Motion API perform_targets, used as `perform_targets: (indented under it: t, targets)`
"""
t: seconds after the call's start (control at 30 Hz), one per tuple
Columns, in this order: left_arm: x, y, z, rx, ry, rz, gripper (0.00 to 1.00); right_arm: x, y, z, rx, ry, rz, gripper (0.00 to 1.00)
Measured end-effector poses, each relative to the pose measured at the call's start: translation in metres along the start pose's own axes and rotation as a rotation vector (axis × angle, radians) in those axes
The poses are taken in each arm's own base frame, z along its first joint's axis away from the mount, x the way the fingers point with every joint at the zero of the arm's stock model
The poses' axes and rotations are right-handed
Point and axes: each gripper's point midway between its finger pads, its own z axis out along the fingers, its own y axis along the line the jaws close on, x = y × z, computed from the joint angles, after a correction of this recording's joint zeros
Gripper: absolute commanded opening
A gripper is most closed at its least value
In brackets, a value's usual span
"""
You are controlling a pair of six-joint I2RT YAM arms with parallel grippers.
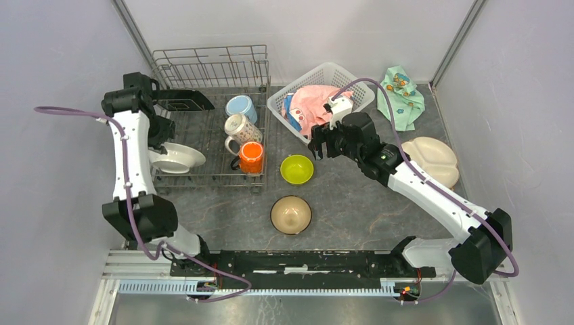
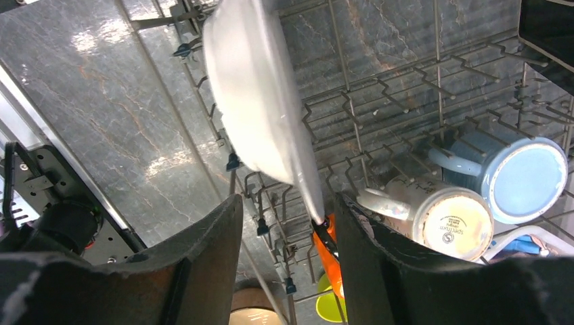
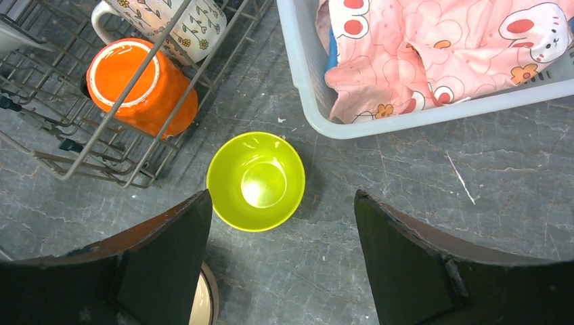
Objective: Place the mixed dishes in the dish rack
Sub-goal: Pick up the plate from the dish rack.
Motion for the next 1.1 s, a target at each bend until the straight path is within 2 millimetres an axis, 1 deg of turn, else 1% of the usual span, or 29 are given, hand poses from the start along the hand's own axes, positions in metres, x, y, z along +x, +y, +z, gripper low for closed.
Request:
perform_targets:
  t: [0.1,0.17,0.23,0.33,0.47,0.53,0.6,0.77,0.8,0.93,1.1]
  targets:
    - [-0.001,-0.010,0.012,-0.021,0.019,0.007,0.58,-0.001,0.000,0.000,0.000,-0.004,-0.003,0.83]
    - [-0.006,-0.019,0.015,-0.018,0.012,0.005,0.58,-0.001,0.000,0.000,-0.001,-0.006,-0.004,0.83]
    - [-0.009,-0.022,0.017,-0.017,0.003,0.003,0.56,-0.002,0.000,0.001,-0.001,-0.009,-0.005,0.83]
    - [-0.009,-0.018,0.019,-0.030,-0.001,-0.002,0.51,-0.003,0.000,0.001,-0.001,-0.011,-0.010,0.83]
    - [0.004,0.000,0.031,-0.097,0.031,-0.004,0.40,-0.003,0.000,0.002,-0.001,-0.012,-0.017,0.83]
    - [0.007,0.002,0.035,-0.110,0.038,-0.006,0.37,-0.003,0.000,0.002,-0.001,-0.012,-0.020,0.83]
    - [0.006,0.001,0.035,-0.105,0.033,-0.014,0.30,-0.003,0.000,0.002,-0.001,-0.012,-0.021,0.83]
    - [0.002,0.000,0.035,-0.100,0.019,-0.026,0.04,-0.003,-0.001,0.002,-0.001,-0.012,-0.025,0.83]
    - [0.000,0.002,0.034,-0.110,0.013,-0.029,0.02,-0.003,-0.001,0.002,-0.001,-0.012,-0.025,0.83]
    - [-0.008,0.011,0.032,-0.130,0.014,-0.054,0.02,-0.002,0.000,0.002,-0.002,-0.012,-0.025,0.83]
    - [-0.010,0.010,0.026,-0.113,0.026,-0.045,0.02,0.003,0.000,0.005,-0.009,-0.010,-0.023,0.82]
